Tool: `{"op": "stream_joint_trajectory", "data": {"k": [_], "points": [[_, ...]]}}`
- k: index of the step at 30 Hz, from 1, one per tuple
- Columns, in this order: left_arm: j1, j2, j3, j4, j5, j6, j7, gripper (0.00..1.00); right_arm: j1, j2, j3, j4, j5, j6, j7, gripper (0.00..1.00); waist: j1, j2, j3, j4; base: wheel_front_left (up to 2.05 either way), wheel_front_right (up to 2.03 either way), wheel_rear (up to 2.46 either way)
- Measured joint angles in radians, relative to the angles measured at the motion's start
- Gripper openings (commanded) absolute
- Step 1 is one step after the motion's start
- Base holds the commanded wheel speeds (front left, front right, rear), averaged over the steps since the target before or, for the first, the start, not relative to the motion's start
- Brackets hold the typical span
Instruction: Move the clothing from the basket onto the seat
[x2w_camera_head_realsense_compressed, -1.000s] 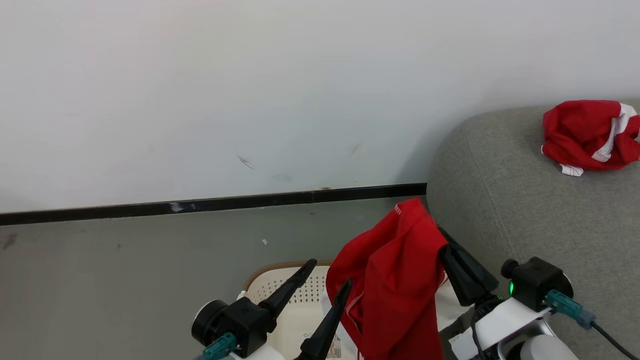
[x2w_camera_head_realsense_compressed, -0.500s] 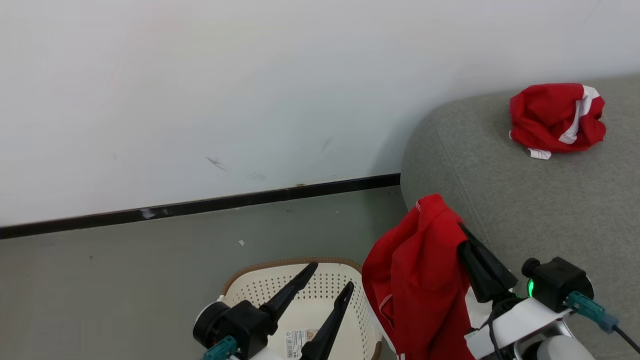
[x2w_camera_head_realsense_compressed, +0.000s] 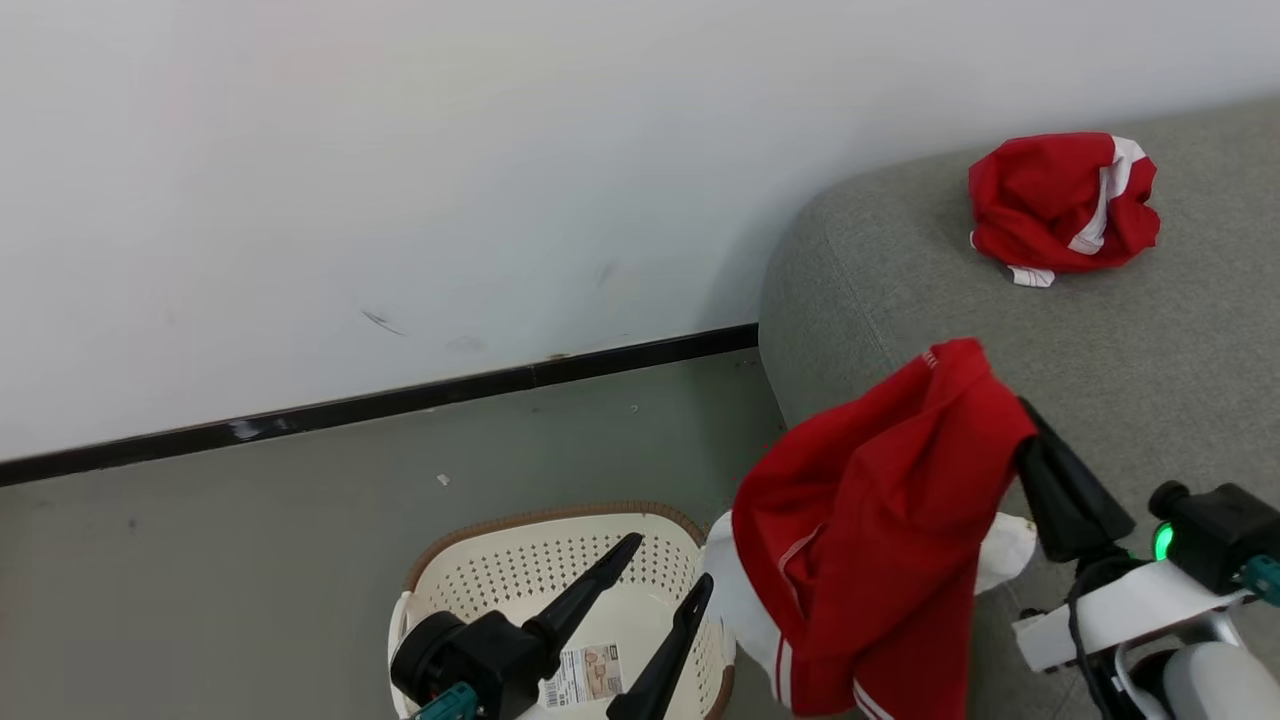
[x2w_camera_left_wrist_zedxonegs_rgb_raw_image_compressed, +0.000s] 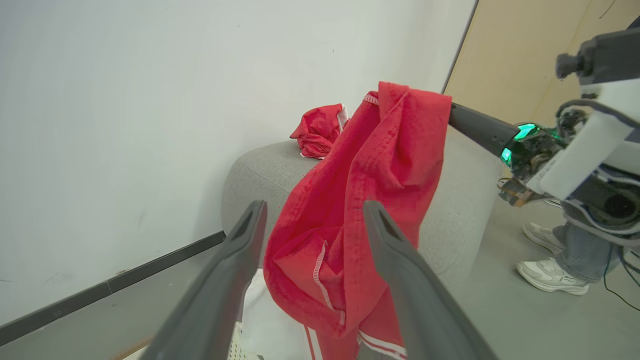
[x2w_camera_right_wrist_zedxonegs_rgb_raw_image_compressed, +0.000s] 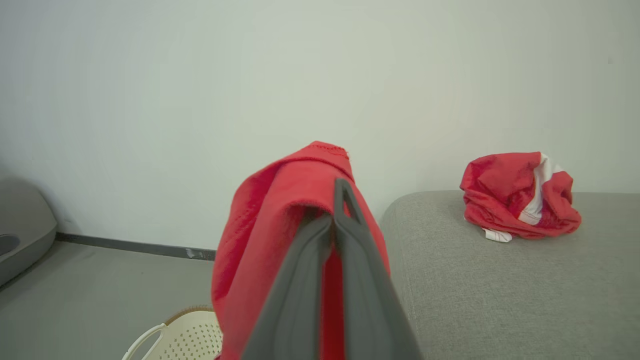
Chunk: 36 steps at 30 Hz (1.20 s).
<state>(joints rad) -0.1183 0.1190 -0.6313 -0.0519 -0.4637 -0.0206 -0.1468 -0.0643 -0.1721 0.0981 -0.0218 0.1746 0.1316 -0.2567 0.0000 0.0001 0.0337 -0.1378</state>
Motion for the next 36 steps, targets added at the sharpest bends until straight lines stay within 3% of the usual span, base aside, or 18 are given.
{"op": "stream_joint_trajectory", "data": {"k": [7, 20, 36], "points": [[0.000, -0.001, -0.001, -0.007, 0.001, 0.000, 0.000, 1.00, -0.046, -0.027, -0.100, 0.012, 0.044, 0.000, 0.000, 0.00, 0.0000, 0.0000, 0.024, -0.012, 0.00, 0.00, 0.00], [0.000, -0.004, -0.013, -0.018, 0.010, 0.005, 0.005, 1.00, -0.245, -0.077, -0.236, 0.155, 0.195, -0.001, 0.032, 0.00, 0.0000, 0.0000, 0.079, 0.017, 0.00, 0.00, 0.00], [-0.005, 0.003, -0.040, -0.043, 0.039, 0.009, 0.020, 1.00, -0.581, -0.226, -0.430, 0.334, 0.220, -0.001, 0.104, 0.00, 0.0000, 0.0000, 0.164, 0.085, 0.00, 0.00, 0.00]]}}
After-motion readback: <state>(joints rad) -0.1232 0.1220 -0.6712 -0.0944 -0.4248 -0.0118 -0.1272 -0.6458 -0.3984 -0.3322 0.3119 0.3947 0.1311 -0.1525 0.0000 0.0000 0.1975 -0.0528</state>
